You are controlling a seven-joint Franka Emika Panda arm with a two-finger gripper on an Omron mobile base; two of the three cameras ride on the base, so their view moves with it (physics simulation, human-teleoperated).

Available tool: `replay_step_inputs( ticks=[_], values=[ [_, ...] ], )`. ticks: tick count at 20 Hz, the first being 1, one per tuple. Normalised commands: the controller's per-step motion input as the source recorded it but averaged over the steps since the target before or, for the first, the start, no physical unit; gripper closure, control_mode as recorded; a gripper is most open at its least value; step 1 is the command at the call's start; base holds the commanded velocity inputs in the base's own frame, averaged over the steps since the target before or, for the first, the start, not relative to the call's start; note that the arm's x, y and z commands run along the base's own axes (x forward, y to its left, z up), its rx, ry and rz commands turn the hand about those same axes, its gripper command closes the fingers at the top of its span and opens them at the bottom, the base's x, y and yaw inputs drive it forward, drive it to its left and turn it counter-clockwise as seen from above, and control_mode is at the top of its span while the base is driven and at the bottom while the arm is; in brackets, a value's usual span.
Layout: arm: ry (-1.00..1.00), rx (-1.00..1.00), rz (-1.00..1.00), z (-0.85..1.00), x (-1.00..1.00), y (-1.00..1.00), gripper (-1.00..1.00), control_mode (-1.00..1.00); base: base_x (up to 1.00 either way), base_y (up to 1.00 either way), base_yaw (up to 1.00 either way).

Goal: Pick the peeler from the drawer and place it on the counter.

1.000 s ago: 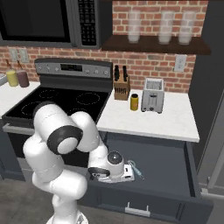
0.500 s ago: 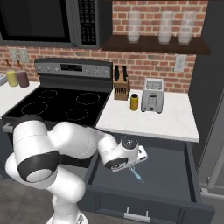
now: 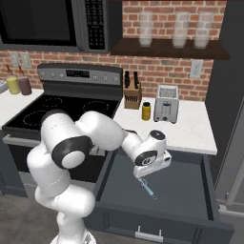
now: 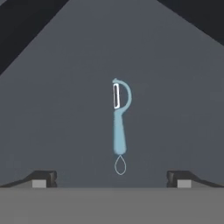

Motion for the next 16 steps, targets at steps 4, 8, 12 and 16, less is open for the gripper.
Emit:
replay_step_inputs(
  ticks=[4,8,12,16],
  values=[
    [0.06,0.04,0.02,-0.56,0.00,-0.04,-1.00,-1.00,0.00,0.00,0.00],
    [0.00,0.09,0.03,-0.64,0.02,0.00,-1.00,-1.00,0.00,0.00,0.00],
    [0.00,0.13,0.02,-0.49,0.17,0.00,-1.00,-1.00,0.00,0.00,0.00],
    [0.00,0.10,0.00,-0.35,0.04,0.00,-1.00,-1.00,0.00,0.00,0.00]
  ],
)
